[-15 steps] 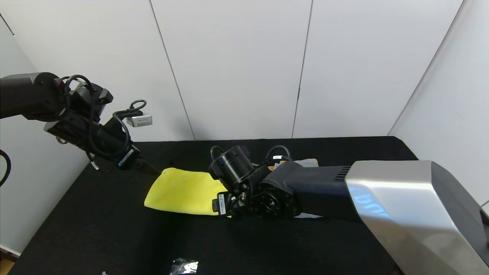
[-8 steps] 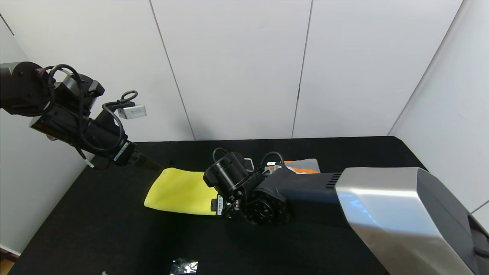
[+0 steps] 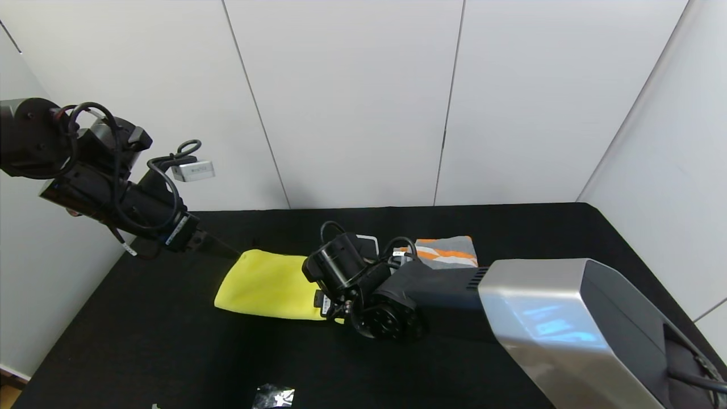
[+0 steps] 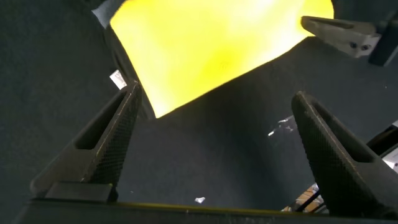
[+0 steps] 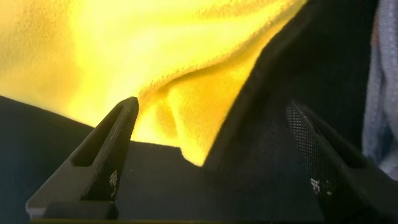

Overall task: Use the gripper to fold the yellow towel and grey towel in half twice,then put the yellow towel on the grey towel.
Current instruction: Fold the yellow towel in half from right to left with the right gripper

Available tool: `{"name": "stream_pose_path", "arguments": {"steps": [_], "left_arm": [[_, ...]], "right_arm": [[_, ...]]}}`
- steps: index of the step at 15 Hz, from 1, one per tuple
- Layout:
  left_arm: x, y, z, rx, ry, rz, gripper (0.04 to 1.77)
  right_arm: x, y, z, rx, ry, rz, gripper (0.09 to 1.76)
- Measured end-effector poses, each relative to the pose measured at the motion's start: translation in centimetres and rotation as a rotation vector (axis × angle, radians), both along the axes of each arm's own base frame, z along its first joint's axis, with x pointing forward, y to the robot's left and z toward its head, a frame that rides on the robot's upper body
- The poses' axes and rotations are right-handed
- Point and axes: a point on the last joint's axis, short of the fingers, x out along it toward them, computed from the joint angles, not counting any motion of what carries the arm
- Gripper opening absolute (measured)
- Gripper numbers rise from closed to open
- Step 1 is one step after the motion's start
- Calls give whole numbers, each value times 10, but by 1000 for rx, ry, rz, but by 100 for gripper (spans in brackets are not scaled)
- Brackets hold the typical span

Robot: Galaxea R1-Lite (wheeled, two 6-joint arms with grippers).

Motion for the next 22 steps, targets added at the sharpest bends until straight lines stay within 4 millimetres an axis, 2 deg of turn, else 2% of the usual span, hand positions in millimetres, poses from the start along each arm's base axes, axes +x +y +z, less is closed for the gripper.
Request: {"name": "stream_pose_path", "arguments": {"steps": [8,9,12,15,16,17,22], "left_arm": [[-6,5,-1,-17,8,8,171],[-6,6,-1,-17,6,10,171],[-7,6,-1,-16,8,10,171],[-7,6,-1,-16,8,9,172],[-7,6,-1,-16,8,8,172],[-7,6,-1,-16,8,8,172],[-6,6,-3,-16,14,8,172]], "right_arm": [[-4,10,-16,-6,-4,31,170],[-4,11,-17,-8,-5,34,159],[-4,13,-21,-13,-6,38,111],[-7,15,-23,-23,-8,51,79],[-7,15,-23,-23,-8,54,55],[-8,16,-23,-23,-9,56,14],[-8,14,-18,-25,-12,57,15]]}}
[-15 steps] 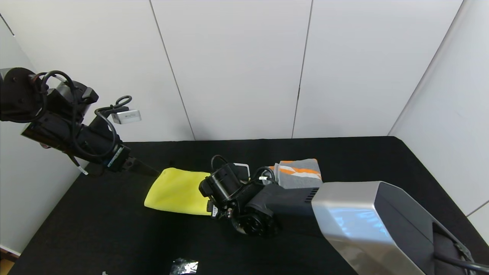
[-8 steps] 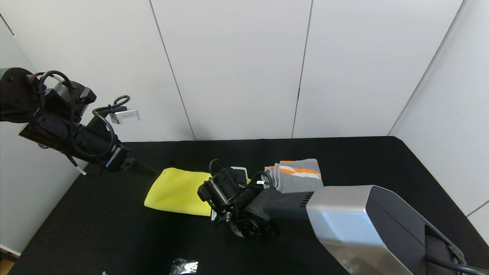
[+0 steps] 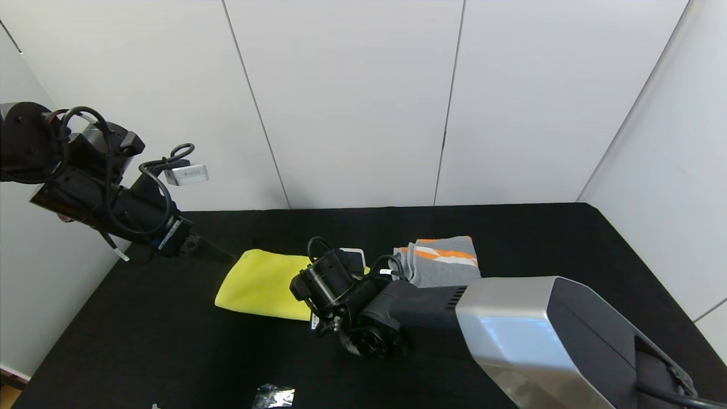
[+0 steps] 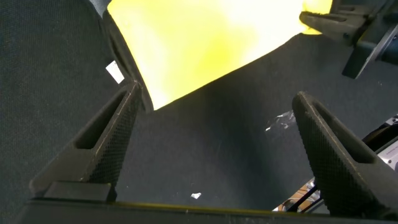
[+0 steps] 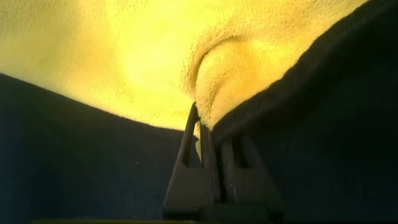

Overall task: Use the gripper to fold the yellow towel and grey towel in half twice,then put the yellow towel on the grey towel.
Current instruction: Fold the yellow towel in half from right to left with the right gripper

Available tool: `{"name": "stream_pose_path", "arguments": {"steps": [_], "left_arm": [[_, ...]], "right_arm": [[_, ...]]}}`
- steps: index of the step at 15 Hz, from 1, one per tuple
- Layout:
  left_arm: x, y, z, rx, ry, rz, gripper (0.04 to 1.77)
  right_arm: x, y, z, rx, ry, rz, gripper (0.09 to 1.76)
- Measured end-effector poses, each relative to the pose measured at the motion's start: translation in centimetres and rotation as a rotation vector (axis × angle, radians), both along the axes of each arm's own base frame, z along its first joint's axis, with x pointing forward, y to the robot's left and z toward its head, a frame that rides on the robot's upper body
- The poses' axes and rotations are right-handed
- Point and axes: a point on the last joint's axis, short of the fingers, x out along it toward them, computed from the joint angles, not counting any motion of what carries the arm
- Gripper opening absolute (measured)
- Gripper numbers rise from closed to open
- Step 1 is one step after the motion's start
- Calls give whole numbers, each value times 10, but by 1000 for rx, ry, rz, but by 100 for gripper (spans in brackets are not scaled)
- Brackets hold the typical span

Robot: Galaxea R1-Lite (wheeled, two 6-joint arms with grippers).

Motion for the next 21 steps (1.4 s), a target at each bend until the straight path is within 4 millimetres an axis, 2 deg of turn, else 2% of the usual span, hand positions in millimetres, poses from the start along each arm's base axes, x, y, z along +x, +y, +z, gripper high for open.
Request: {"name": "stream_pose_path", "arguments": {"steps": [6,12,15,21], "left_arm": [[0,1,0,0,-1,2,172],[-1,2,2,-1,-6,4,172],[-2,2,3,0,-10,5,172],[-2,4,4,1,-12,11,172]], "right_arm": [[-10,-9,26,-178,-47,147,15],[-33,-34,52,-464,31,301,15],[-42,-41,67,-577,-9,308,15],[-54,-41,78,-627,-27,357,15]]}}
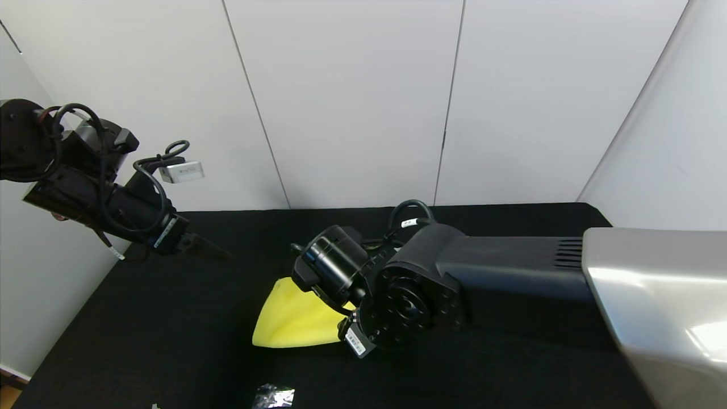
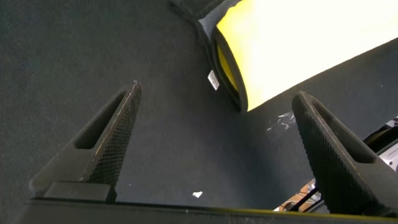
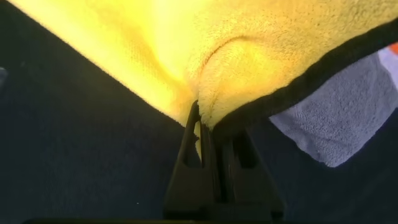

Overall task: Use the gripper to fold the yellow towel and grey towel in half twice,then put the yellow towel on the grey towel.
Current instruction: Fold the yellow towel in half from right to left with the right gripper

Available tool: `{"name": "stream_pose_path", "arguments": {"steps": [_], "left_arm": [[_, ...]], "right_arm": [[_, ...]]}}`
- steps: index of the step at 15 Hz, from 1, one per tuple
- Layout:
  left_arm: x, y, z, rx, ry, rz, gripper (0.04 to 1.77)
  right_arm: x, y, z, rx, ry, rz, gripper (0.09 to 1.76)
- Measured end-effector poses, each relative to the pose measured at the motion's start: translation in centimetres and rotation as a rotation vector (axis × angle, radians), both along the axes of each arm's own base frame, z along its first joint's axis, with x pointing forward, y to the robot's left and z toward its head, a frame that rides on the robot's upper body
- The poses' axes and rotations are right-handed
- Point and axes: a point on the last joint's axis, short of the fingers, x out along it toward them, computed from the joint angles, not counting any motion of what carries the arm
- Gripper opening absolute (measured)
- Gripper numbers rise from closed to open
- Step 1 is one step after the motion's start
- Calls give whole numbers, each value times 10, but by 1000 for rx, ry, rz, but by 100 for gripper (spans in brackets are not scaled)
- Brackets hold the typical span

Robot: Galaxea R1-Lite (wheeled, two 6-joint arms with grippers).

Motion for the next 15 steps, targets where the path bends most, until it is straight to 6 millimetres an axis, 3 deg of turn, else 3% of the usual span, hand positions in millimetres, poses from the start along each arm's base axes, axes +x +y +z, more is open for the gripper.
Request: {"name": "stream_pose_path", "arguments": {"steps": [5,15], "left_arm": [[0,1,1,0,-2,3,172],[-1,6,3,-7,-12,13,172]], "right_arm": [[-3,22,6,166,-58,63,15],[8,62,-15,425,-162,138,15]]}}
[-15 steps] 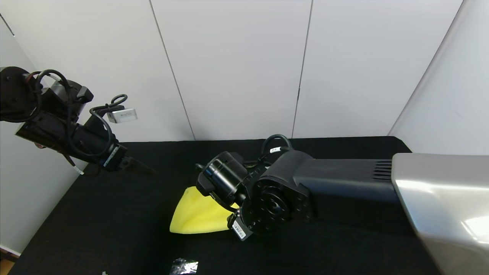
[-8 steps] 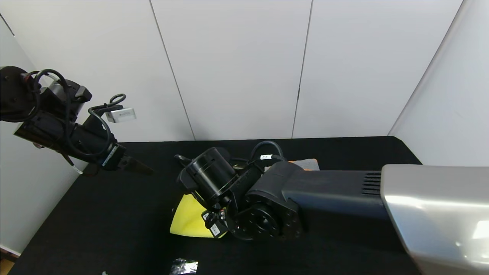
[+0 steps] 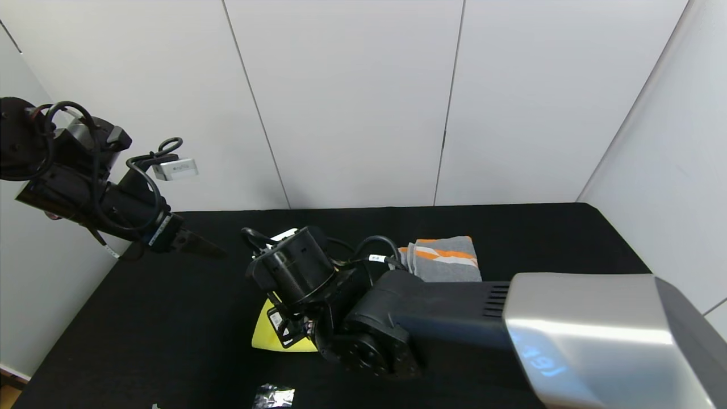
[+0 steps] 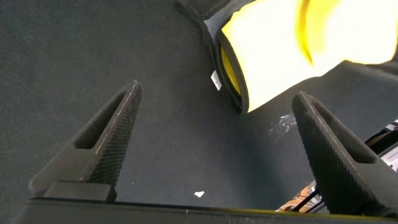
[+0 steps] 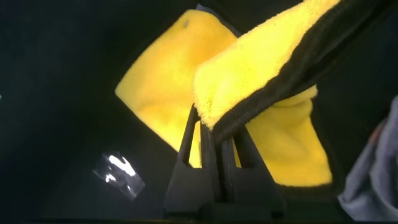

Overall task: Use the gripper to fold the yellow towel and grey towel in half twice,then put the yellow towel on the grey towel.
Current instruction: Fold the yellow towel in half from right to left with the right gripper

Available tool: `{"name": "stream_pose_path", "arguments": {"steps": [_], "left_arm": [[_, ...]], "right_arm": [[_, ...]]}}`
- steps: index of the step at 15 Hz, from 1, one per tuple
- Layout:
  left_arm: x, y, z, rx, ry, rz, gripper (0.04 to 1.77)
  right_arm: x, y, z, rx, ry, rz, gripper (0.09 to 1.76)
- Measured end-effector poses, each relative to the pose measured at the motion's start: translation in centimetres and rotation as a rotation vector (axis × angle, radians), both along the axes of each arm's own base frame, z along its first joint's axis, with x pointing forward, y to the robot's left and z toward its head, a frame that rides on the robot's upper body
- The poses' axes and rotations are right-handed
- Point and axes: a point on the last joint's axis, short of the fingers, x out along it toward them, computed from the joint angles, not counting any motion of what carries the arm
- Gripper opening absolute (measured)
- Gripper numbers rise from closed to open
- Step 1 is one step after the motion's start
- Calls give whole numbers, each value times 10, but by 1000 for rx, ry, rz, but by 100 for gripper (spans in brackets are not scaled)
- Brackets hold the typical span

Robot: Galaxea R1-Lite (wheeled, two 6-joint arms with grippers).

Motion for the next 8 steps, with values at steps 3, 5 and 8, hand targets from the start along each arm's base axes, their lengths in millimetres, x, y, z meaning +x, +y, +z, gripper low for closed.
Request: {"name": "stream_pose_path", "arguments": {"steps": [3,5,8], "left_arm": [[0,1,1,0,-3,2,172],[0,1,1,0,-4,3,172],[0,1,1,0,-4,3,172]], "right_arm": [[3,11,-14,50,-9,32,15],[2,17,-27,62,-6,51,15],[4,24,-45,69,4,75,15]]}}
